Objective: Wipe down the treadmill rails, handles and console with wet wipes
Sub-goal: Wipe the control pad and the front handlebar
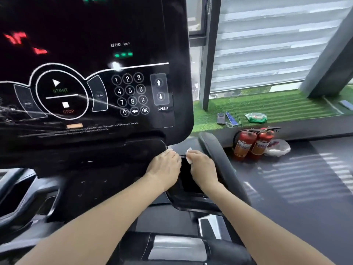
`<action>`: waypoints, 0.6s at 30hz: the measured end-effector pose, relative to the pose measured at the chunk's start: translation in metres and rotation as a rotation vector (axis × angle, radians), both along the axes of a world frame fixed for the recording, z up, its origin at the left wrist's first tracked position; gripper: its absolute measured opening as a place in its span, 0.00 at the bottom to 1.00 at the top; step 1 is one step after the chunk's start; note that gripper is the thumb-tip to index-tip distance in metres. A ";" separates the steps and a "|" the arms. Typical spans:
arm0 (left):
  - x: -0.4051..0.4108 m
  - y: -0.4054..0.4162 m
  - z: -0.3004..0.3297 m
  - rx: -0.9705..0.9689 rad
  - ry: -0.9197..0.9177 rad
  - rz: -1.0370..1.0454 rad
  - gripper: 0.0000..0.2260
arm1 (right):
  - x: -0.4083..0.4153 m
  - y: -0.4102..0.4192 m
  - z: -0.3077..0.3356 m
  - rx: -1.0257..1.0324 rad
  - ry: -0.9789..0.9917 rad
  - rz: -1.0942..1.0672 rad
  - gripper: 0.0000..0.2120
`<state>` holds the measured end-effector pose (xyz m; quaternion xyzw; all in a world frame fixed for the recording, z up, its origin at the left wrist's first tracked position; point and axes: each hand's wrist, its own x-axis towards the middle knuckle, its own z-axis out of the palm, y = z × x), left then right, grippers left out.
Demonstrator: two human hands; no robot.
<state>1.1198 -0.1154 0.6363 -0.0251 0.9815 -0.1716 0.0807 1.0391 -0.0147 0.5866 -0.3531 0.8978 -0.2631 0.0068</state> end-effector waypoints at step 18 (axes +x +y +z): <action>0.005 -0.005 -0.003 0.101 0.067 -0.029 0.20 | -0.033 -0.007 0.016 0.215 -0.095 -0.045 0.15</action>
